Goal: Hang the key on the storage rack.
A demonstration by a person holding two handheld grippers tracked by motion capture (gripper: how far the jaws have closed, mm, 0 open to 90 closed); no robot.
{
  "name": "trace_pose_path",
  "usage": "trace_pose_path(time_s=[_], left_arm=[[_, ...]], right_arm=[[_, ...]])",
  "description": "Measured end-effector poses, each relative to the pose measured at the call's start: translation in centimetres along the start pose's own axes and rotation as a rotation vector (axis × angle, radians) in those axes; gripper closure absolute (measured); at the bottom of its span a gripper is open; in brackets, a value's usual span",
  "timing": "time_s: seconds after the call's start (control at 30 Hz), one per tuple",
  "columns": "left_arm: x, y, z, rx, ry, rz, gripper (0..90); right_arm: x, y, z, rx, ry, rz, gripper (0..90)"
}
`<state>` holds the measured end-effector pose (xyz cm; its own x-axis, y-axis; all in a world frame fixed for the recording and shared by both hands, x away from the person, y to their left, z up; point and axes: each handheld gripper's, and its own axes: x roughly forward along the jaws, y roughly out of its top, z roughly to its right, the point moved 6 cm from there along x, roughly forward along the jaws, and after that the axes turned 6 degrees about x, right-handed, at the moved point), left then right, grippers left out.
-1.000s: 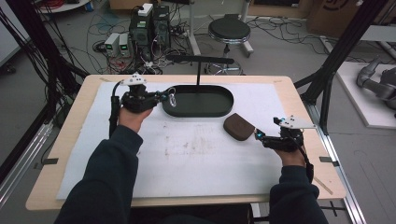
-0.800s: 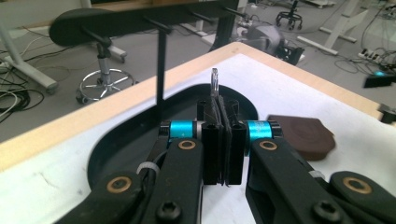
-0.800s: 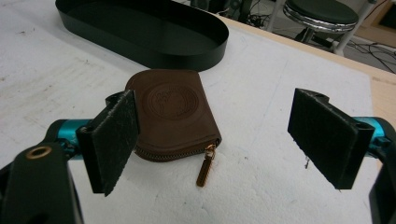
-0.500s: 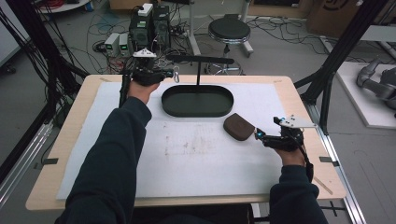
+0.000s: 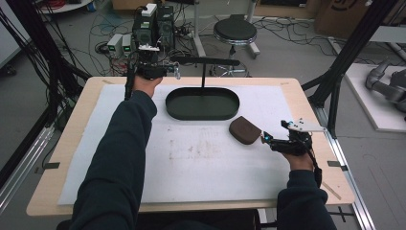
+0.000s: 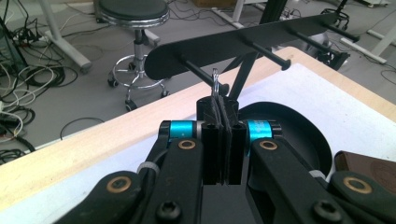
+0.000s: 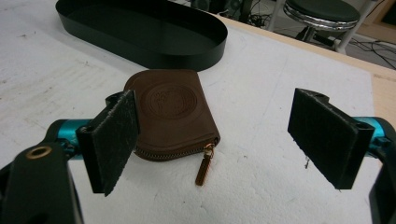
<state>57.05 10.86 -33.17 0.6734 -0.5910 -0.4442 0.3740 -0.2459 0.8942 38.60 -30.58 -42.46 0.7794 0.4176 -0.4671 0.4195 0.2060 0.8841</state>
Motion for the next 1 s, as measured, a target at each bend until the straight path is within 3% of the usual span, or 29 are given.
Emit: trace_pose_path(time_s=[0.07, 0.23, 0.37, 0.4, 0.47, 0.63, 0.73, 0.87, 1.0], left_arm=[[0.3, -0.1, 0.0, 0.003, 0.01, -0.012, 88.1], [1.2, -0.4, -0.4, -0.026, 0.085, -0.054, 86.6], [0.8, -1.2, -0.6, -0.025, 0.12, -0.057, 71.2], [0.5, -1.5, -0.6, -0.023, 0.127, -0.05, 71.2], [-0.2, -2.1, -0.4, -0.01, 0.141, -0.024, 57.1], [-3.3, -3.6, 0.6, -0.013, 0.097, 0.118, 39.8], [-4.9, -4.6, 1.3, -0.009, 0.061, 0.133, 24.4], [-7.8, -5.9, 2.1, 0.004, 0.062, 0.177, 22.8], [-9.5, -6.7, 2.9, 0.029, 0.047, 0.22, 22.7]], right_arm=[[0.0, 0.0, 0.0, -0.002, 0.001, 0.0, 16.8], [0.1, 0.0, -0.2, -0.006, 0.002, -0.002, 16.9], [0.0, 0.0, -0.2, -0.005, 0.005, -0.004, 16.8], [0.0, 0.0, -0.2, -0.005, 0.005, -0.004, 16.8], [0.1, 0.0, -0.2, -0.006, 0.007, -0.006, 16.9], [0.4, 0.1, -0.6, -0.025, 0.017, -0.007, 16.8], [0.6, 0.2, -1.0, -0.038, 0.021, -0.013, 16.8], [0.8, 0.4, -1.6, -0.055, 0.029, -0.016, 16.8], [0.9, 0.6, -1.9, -0.057, 0.028, -0.015, 16.8]])
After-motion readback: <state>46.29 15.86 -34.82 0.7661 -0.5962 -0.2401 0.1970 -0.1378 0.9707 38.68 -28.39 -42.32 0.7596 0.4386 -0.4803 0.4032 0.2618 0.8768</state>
